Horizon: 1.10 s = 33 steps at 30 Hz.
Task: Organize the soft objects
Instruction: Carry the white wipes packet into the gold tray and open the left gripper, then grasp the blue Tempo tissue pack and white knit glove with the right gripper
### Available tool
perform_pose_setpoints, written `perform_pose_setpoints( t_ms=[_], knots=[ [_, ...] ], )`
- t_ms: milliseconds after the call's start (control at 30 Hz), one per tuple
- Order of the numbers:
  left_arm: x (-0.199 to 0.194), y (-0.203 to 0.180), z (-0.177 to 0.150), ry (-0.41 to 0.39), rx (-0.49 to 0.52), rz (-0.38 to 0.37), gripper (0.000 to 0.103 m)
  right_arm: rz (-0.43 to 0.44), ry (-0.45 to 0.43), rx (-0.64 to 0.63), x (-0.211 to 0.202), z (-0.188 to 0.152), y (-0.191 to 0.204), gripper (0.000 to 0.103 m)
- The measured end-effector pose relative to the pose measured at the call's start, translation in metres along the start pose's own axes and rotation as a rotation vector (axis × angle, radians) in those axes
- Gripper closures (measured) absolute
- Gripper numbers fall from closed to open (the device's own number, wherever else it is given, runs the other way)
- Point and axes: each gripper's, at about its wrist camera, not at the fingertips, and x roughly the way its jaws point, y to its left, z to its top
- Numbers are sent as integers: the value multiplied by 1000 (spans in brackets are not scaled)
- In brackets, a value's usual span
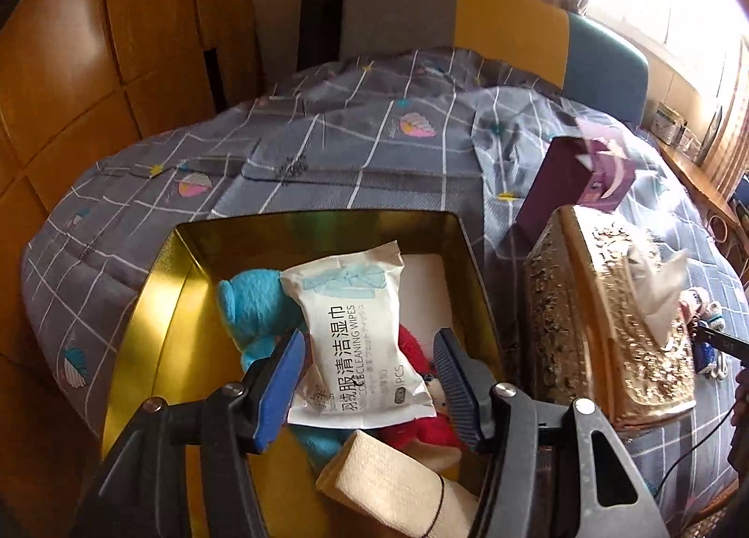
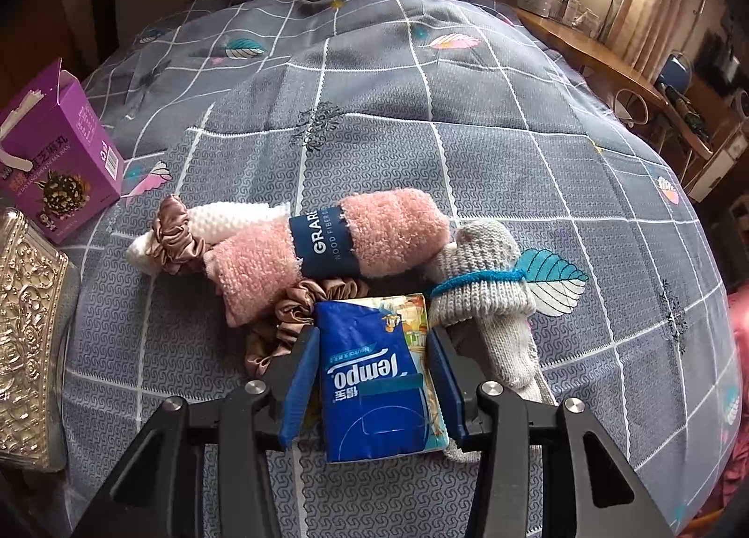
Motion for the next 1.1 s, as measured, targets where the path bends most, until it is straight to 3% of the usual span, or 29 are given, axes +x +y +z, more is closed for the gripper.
perform_pose_setpoints(
  t_ms=[400,467,533,600,800,867,933,1000,1100],
  knots=[
    [-20,-3,-14,-32,19,-14,45,26,-16,18,-4,2,-3,60],
    [-21,-2,-17,-30,17,-23,45,24,-24,9,-4,3,-2,64],
    [-22,-1,-19,-32,15,-26,45,35,-44,2,-8,3,0,79],
    [-23,-1,-21,-31,17,-24,45,48,-58,1,-10,3,0,85],
    [-24,0,-23,-26,5,-53,45,170,-62,153,-15,7,-25,85],
    [-23,0,-24,-21,1,-57,45,175,-73,214,-18,7,-35,77],
    [-22,0,-25,-16,2,-57,45,211,-71,267,-19,7,-43,51],
    [-21,0,-26,-9,-2,-63,45,210,-73,279,-20,7,-44,39],
    [-21,-2,-25,-4,-2,-68,45,164,-30,230,-15,6,-38,37]
  ],
)
